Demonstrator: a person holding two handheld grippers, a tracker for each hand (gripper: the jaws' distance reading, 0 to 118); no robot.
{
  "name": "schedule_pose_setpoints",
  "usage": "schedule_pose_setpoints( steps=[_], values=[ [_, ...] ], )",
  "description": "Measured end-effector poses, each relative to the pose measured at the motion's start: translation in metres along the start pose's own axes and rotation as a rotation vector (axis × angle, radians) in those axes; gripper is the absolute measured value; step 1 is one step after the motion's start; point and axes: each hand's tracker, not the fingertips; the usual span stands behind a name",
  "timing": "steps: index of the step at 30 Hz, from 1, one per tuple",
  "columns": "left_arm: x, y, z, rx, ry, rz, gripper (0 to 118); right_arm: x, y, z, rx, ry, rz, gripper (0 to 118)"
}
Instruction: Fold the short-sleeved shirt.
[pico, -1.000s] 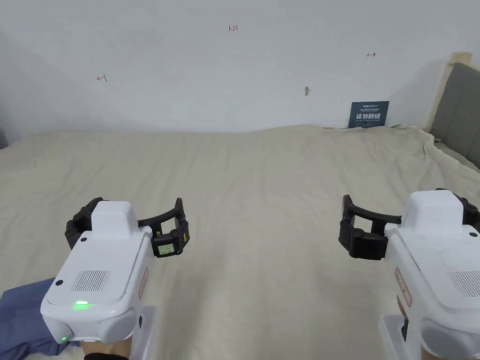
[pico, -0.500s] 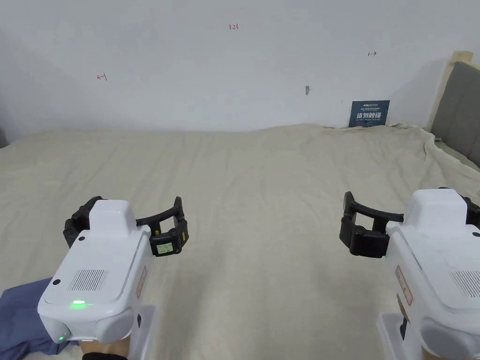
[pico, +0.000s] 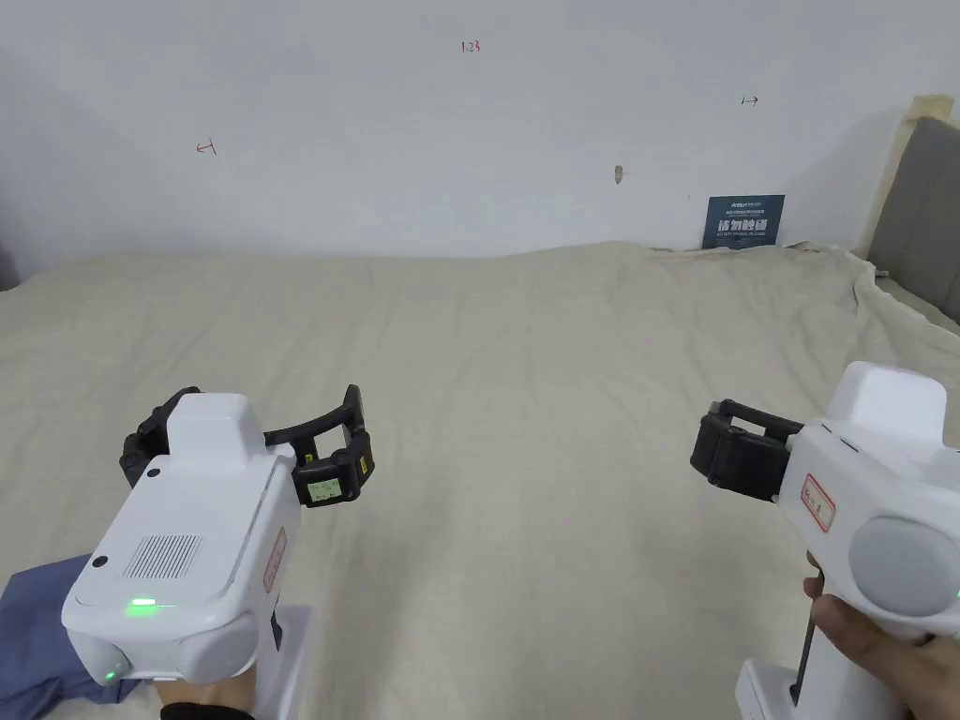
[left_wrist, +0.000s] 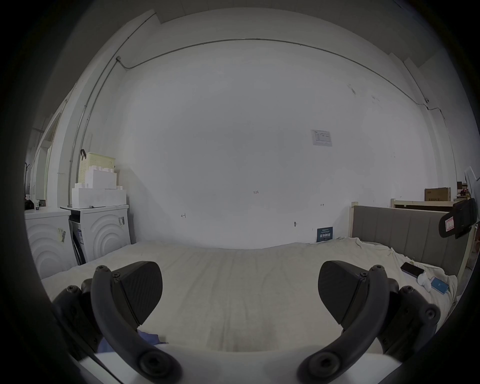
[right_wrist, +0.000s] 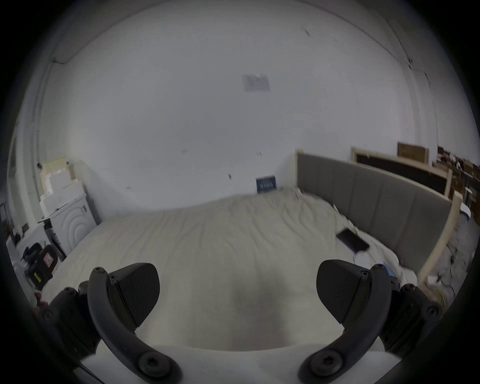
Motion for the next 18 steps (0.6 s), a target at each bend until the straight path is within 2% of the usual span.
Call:
schedule_pose_setpoints(
  steps=[7,10,14,18],
  values=[
    [-0.0013,-0.0009,-0.0001,0.005,0.008,-0.004,118,-0.0021,0.0054,0.0016,-0.055,-0.032,-0.047,118],
    [-0.0016,-0.0009,-0.0002,0.004,0.007,-0.004,118,-0.0055,0.0052,0.0024,-0.035,-0.064,-0.034,118],
    [-0.0016,-0.0006,0.0004,0.008,0.009,-0.009,118,-0.0044,0.0034,0.0023,0.010,-0.049,0.008,117],
    [-0.0019,0.0005,0.0013,0.011,0.010,-0.007,118,-0.0013,0.0045,0.0021,0.011,-0.042,-0.014,117]
  ],
)
